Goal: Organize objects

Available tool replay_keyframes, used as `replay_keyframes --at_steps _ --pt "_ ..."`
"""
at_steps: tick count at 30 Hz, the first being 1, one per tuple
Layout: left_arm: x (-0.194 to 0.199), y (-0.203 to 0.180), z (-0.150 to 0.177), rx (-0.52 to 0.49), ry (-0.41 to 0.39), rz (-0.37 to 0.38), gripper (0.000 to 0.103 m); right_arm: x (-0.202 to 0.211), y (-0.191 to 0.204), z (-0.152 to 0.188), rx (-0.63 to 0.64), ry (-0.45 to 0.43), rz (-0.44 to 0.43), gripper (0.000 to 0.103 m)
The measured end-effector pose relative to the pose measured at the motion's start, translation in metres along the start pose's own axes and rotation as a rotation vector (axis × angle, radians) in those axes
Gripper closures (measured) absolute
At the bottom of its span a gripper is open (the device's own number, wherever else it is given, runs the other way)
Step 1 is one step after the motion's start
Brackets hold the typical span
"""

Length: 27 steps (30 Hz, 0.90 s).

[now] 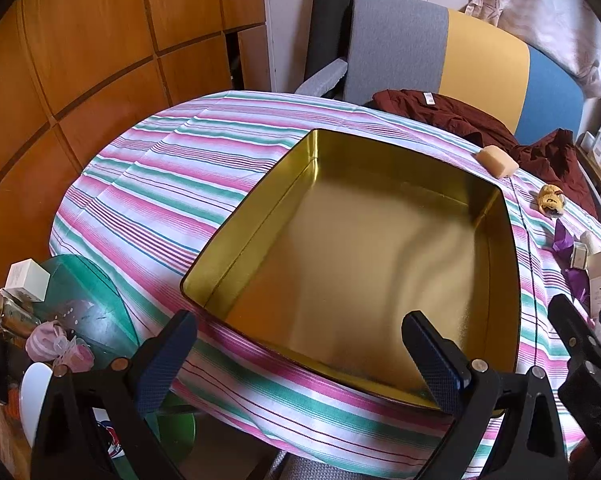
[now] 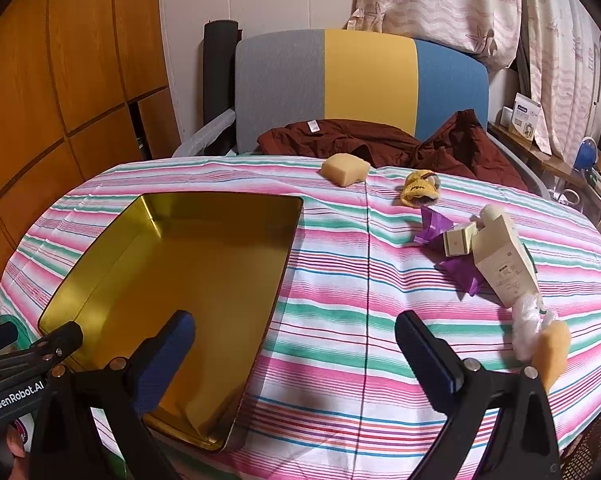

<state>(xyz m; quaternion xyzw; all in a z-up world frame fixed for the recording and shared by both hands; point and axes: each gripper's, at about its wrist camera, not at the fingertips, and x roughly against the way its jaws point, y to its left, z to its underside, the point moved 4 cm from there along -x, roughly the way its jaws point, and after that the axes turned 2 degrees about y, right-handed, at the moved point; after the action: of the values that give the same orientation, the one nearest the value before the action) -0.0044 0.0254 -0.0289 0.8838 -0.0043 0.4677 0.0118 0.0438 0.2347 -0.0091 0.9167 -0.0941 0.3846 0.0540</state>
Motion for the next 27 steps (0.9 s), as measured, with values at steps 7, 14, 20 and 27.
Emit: replay_keyframes --at_steps 7,14,20,27 --pt "0.000 -0.002 0.001 0.000 0.002 -0.003 0.000 0.005 -0.010 -0.001 -0.009 -0.012 -0.001 0.002" --pt "0.007 -0.021 0.011 -0.047 -0.031 0.064 0.000 0.013 -0.037 0.000 0.023 -0.044 0.001 0.000" --pt "0.032 -0.052 0.026 -0.146 -0.145 0.126 0.000 0.009 -0.088 0.015 0.024 -0.004 0.009 0.000" --pt "0.041 -0.088 0.045 -0.202 -0.073 0.292 0.000 0.025 -0.190 0.044 -0.110 -0.004 0.135 0.006"
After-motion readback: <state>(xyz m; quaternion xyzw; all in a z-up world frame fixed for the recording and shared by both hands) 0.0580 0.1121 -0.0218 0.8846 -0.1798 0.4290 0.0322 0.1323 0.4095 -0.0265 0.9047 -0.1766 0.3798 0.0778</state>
